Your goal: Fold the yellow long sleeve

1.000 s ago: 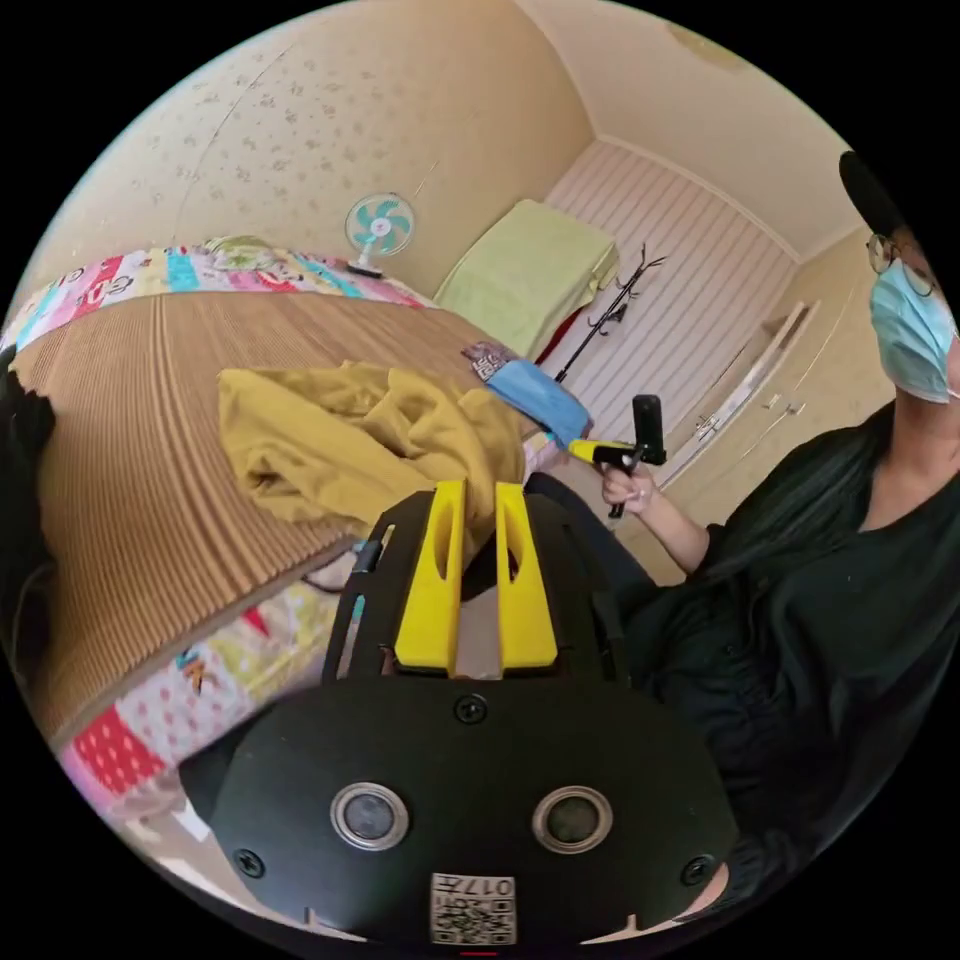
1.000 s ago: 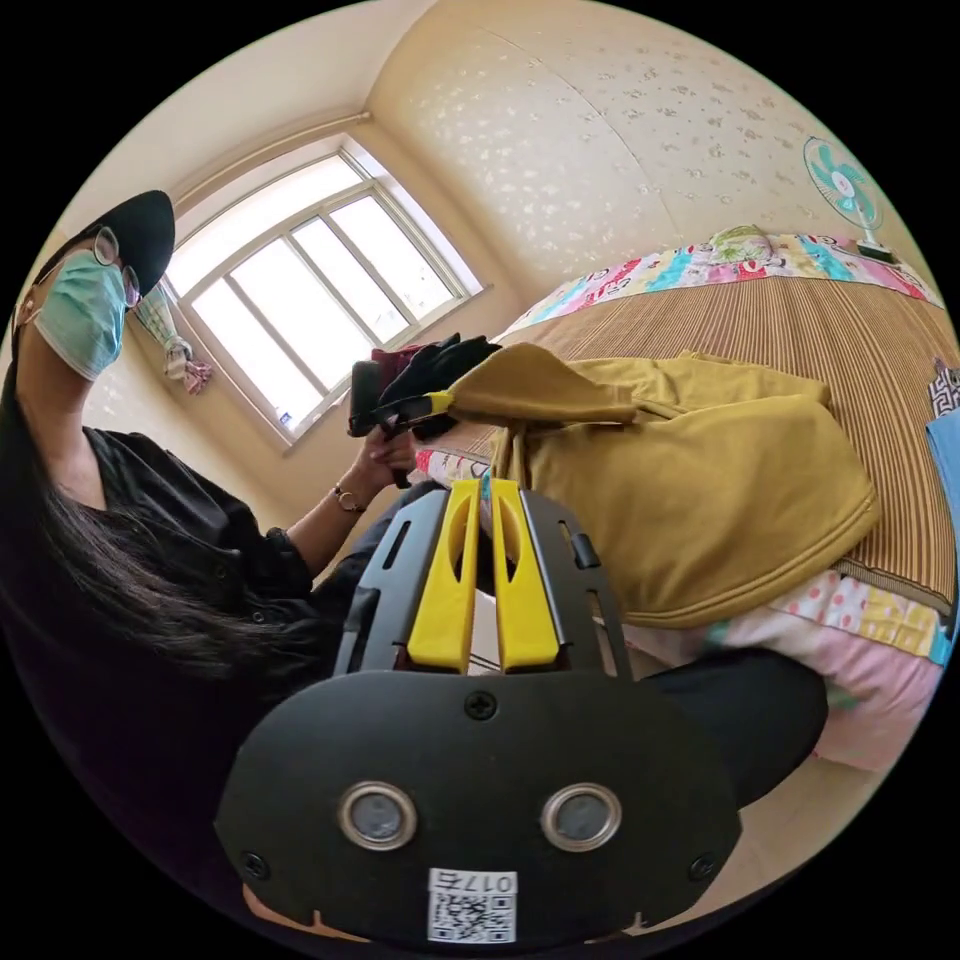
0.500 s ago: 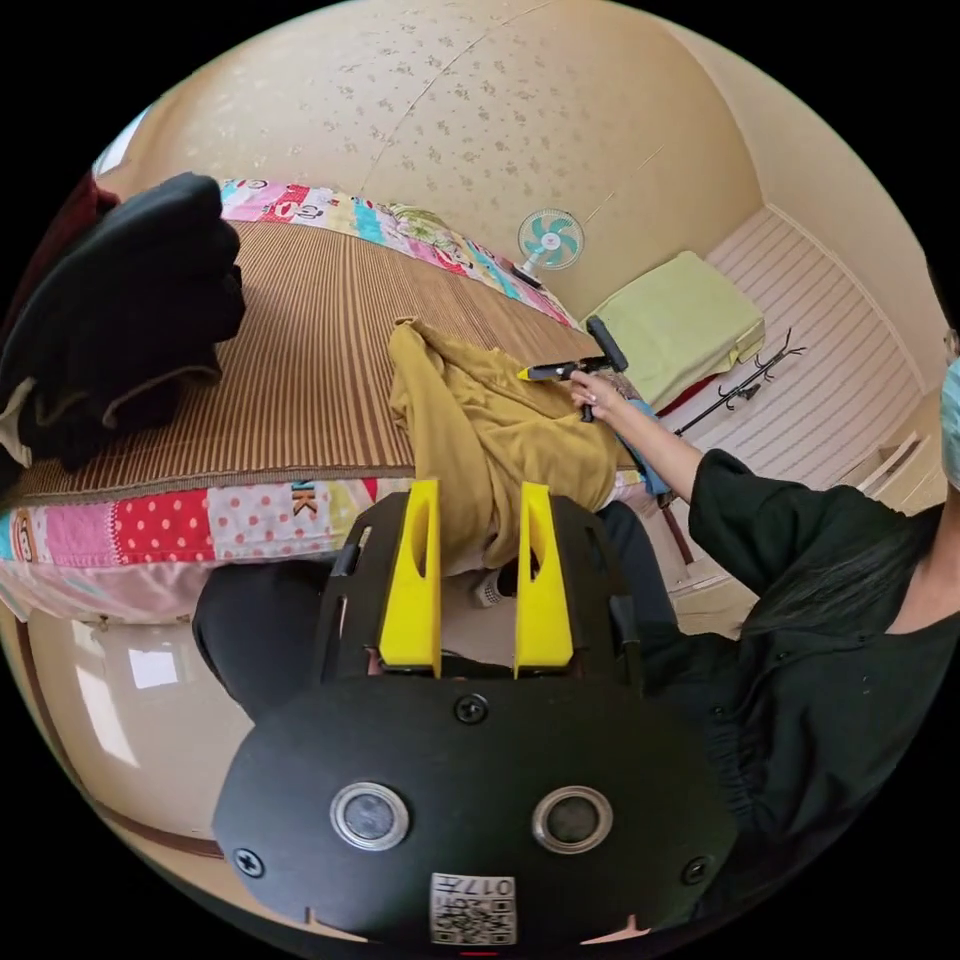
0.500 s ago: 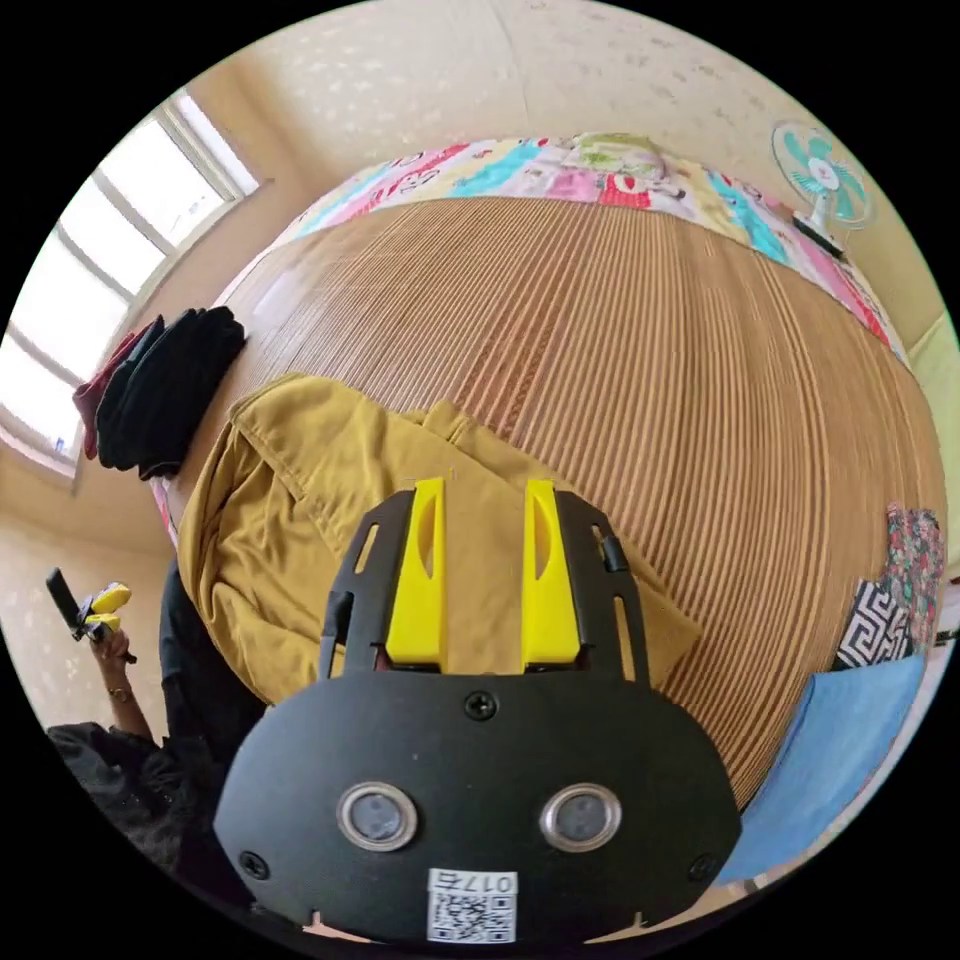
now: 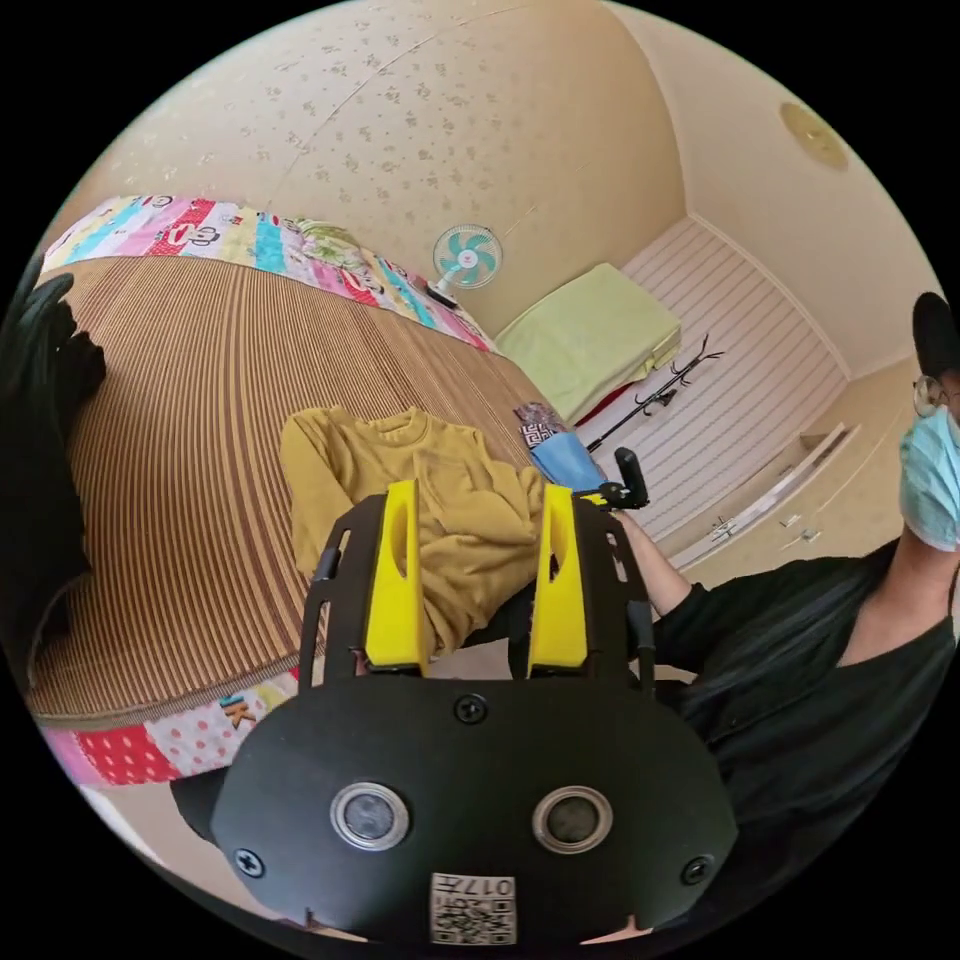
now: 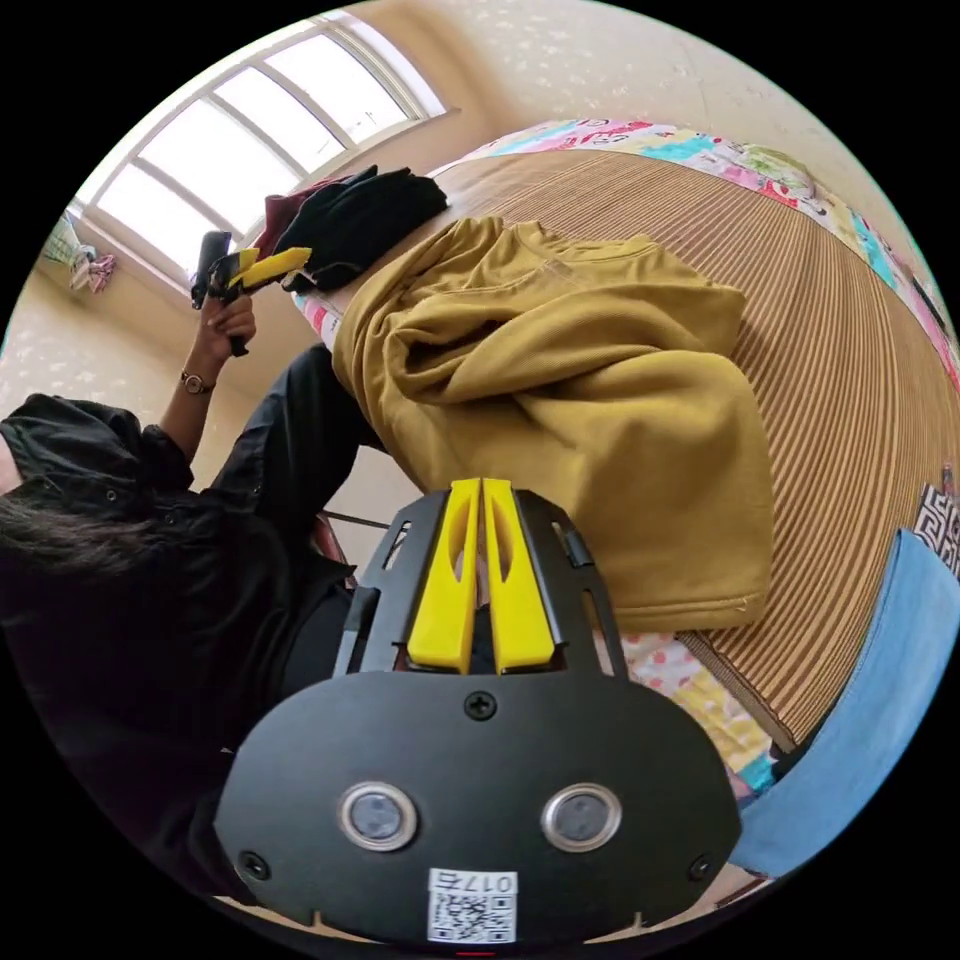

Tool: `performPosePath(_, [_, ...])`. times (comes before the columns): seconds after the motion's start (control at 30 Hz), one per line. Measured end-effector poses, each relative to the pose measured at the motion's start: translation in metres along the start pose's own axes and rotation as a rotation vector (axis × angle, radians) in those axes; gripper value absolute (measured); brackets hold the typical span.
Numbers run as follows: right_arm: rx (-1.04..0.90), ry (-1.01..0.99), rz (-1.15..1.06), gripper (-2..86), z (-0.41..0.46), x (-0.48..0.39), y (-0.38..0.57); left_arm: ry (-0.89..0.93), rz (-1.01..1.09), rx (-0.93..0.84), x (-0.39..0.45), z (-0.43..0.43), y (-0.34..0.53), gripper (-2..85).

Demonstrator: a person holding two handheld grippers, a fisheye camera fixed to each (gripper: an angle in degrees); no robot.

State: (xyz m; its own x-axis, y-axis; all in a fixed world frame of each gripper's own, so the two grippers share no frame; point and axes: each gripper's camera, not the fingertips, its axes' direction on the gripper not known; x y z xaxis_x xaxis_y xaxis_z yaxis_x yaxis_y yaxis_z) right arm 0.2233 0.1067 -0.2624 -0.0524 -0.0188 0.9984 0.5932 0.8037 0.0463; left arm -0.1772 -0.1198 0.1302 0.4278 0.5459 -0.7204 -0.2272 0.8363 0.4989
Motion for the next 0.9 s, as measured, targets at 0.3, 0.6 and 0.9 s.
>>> performPosePath(0.3, [-0.038,0.254,0.457,13.0,0.076,0.093,-0.207,-0.57,-0.296,-0.205,-0.067,0.117,-0.099,18.0])
performPosePath(0.6, [0.05,0.466,0.354,3.9,0.082,-0.018,-0.175,-0.378,-0.318,-0.086,-0.053,0.062,-0.025,2.3])
performPosePath(0.9, [0.924,0.507,0.247,3.0,-0.117,-0.233,0.037,-0.201,0.116,0.533,0.171,-0.133,0.056,0.8])
